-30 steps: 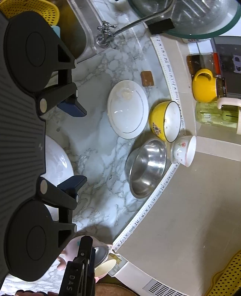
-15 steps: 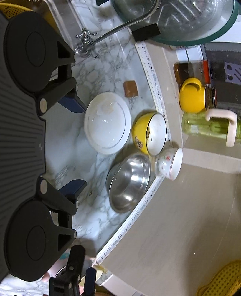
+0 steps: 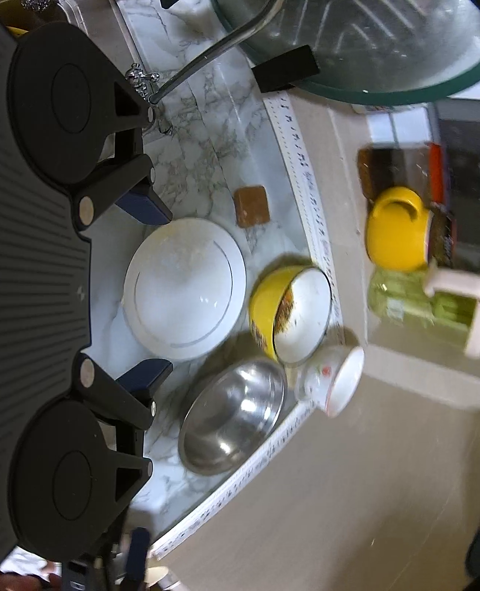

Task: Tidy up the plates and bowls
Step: 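Move both tools to the small white plate and close on its rim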

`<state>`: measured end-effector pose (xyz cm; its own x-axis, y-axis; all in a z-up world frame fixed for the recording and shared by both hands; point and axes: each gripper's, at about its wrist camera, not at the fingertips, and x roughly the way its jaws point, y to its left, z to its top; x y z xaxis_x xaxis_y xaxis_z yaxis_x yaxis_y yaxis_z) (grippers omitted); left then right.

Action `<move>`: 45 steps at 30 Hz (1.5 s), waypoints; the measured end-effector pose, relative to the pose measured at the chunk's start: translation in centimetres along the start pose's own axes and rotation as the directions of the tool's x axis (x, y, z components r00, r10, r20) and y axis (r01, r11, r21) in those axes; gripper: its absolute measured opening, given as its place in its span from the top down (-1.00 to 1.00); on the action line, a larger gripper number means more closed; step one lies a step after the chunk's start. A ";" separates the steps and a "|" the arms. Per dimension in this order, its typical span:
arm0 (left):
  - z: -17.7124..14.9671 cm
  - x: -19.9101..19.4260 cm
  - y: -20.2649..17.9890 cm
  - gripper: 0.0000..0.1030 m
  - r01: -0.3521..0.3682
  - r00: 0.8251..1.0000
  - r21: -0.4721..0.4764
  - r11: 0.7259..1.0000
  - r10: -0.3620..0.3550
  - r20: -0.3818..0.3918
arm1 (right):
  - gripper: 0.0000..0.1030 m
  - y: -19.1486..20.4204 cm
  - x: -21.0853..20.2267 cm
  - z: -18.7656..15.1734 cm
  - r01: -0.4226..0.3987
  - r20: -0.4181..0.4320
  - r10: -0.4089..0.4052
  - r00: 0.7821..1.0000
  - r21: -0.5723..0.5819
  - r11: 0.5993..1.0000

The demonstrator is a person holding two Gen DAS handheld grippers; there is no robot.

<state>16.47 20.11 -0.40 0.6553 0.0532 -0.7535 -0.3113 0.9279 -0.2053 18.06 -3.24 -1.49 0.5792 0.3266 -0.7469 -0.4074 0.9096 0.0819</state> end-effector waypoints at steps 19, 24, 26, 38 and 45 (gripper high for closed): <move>3.3 9.0 2.9 -0.53 -0.083 0.991 -0.035 0.996 0.079 -0.104 | -0.54 3.1 10.4 2.9 -0.041 -0.179 0.062 0.982 0.121 0.992; 3.4 10.6 3.4 -0.53 -0.078 0.988 -0.070 0.994 0.068 -0.141 | -0.41 3.5 12.2 3.3 -0.043 -0.205 0.075 0.976 0.152 0.987; 3.4 11.1 3.6 -0.53 -0.081 0.987 -0.085 0.993 0.067 -0.149 | -0.33 3.6 12.7 3.3 -0.027 -0.218 0.063 0.974 0.162 0.986; 3.4 13.1 4.3 0.14 -0.051 0.983 -0.126 0.991 0.028 -0.182 | 0.15 3.6 14.4 3.6 -0.051 -0.243 0.106 0.964 0.221 0.974; 3.6 13.7 5.5 0.47 -0.053 0.980 -0.174 0.983 0.018 -0.197 | 0.35 3.3 14.8 3.7 -0.062 -0.245 0.126 0.961 0.253 0.966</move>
<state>26.23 27.32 -9.63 0.5013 -0.0037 -0.8653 -0.4609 0.8452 -0.2706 27.89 5.59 -9.85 0.3322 0.3652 -0.8696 -0.2508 0.9230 0.2918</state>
